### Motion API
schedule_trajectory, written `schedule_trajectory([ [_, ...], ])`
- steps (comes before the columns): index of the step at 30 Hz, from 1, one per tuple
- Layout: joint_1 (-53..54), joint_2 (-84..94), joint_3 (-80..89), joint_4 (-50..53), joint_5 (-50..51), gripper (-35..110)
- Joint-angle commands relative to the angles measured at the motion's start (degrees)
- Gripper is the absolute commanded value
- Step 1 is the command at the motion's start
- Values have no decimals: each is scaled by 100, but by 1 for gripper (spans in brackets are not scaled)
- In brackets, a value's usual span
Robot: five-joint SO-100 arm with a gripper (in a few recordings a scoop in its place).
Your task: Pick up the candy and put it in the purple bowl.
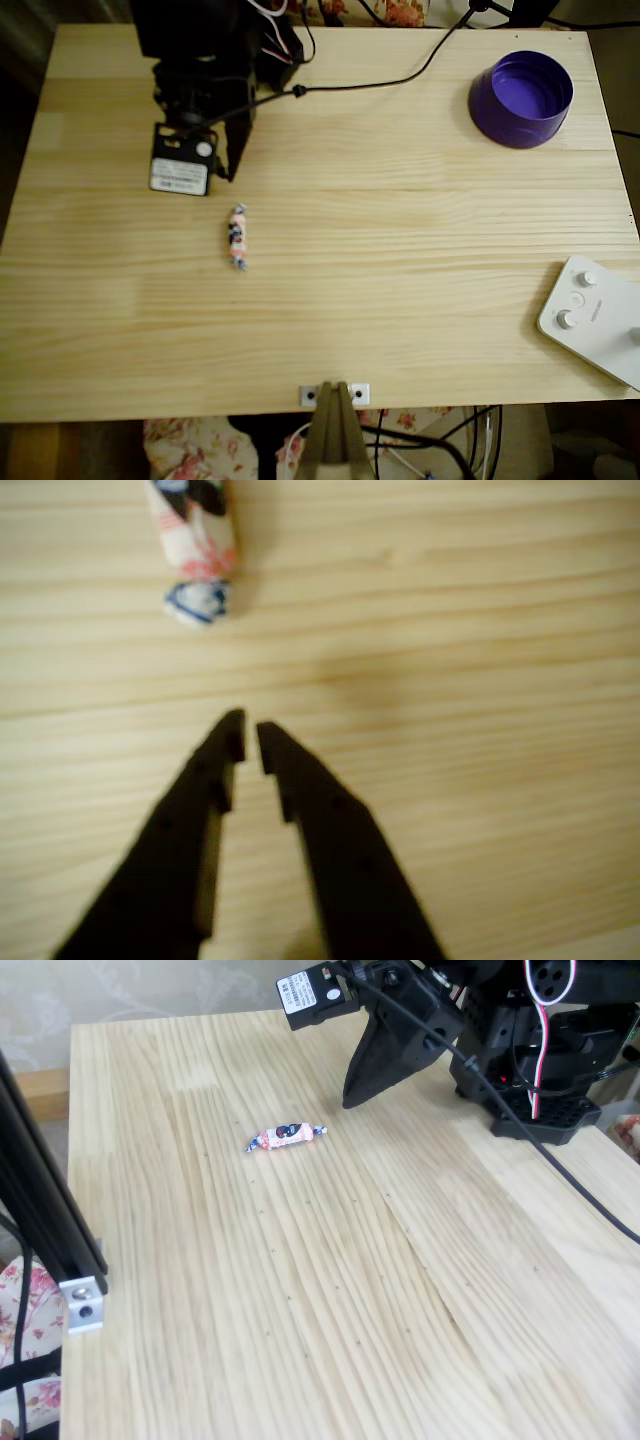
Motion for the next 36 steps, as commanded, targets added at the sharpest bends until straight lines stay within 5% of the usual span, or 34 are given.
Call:
schedule_trajectory([
  [1,44,79,-44,-35,-97,-1],
  [23,334,62,-167,-79,-281,-1],
  [36,-9,-2619,-2566,-633,290,-1],
])
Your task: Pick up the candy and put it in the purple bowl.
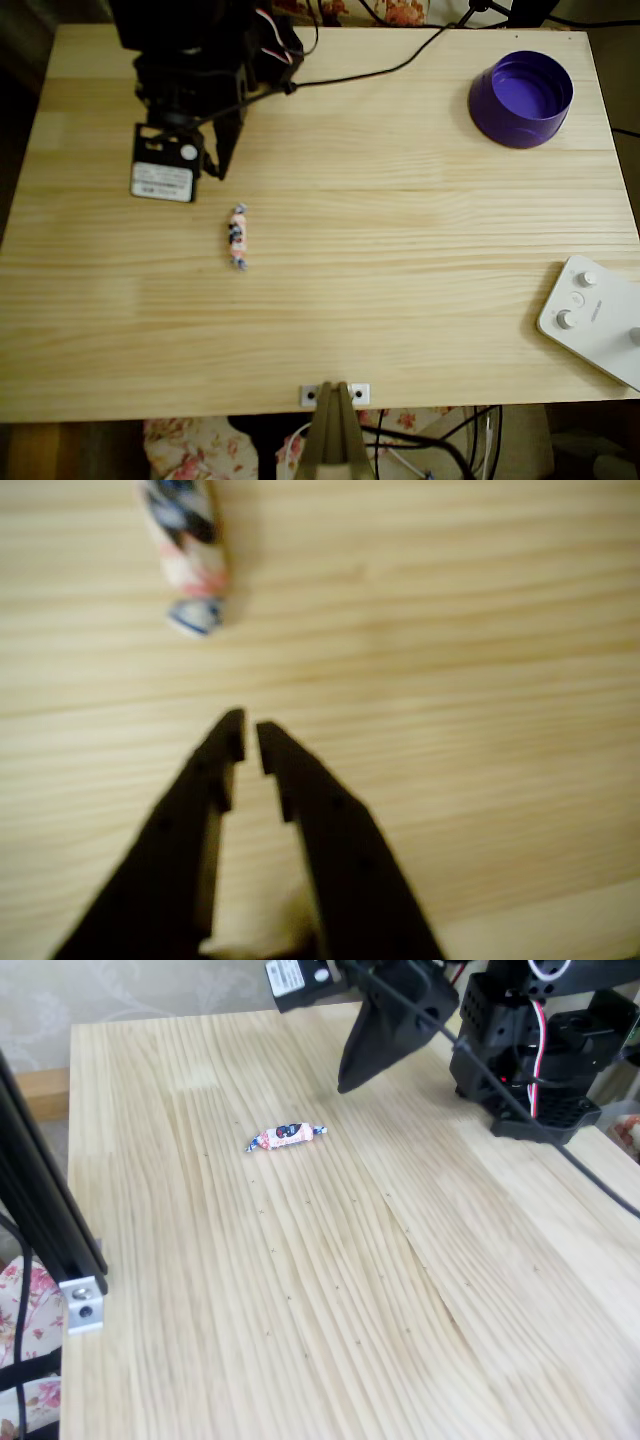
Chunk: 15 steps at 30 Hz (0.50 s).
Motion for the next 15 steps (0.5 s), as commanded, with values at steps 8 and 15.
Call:
schedule_trajectory([
  [8,-826,-1986,-2021,-738,519,-1],
  [15,-1046,-2830,-2206,-1213,686,3],
])
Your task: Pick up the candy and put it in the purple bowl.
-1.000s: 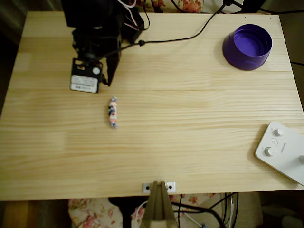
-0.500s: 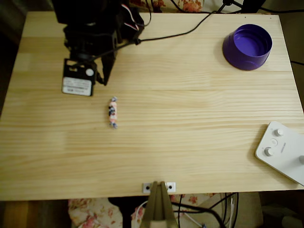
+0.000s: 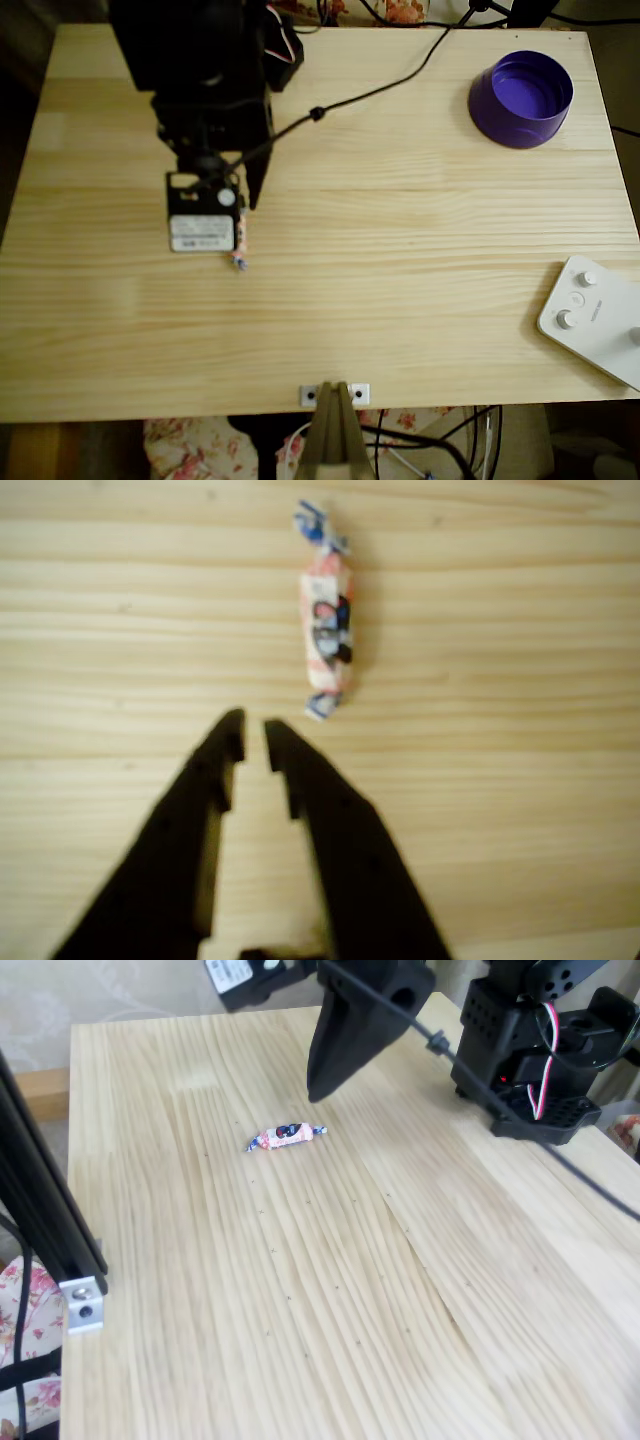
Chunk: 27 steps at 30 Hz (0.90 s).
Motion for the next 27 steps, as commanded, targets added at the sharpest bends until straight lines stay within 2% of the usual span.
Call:
schedule_trajectory([
  [1,44,-255,-721,-281,132,5],
  [8,378,-1090,-932,-519,62,9],
  [14,475,-1116,-1556,334,220,21],
  [17,413,-1072,-1556,510,264,22],
  [27,220,-1661,-1371,-185,18,24],
])
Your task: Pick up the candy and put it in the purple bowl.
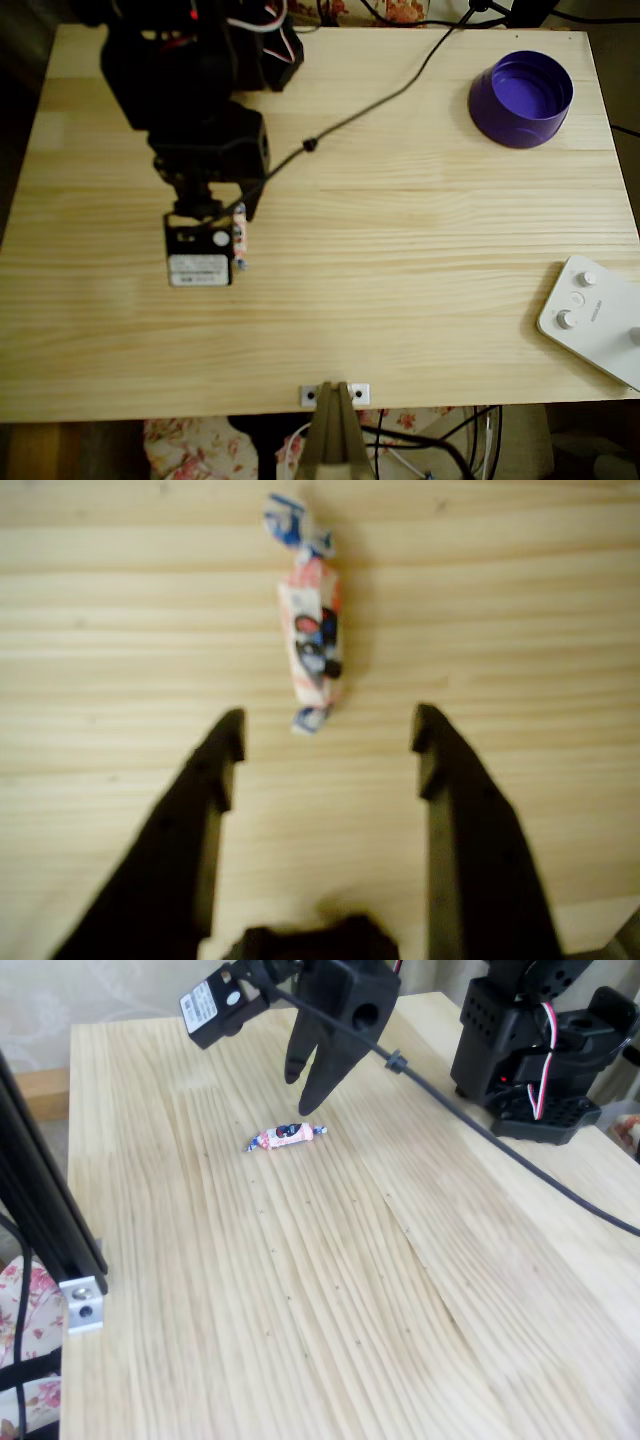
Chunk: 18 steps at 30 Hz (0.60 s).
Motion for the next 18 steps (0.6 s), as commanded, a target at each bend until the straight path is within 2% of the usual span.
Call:
schedule_trajectory([
  [1,26,-79,-413,-352,-44,24],
  [6,105,-519,-404,-659,-97,28],
  [18,193,-1020,-545,-562,79,28],
])
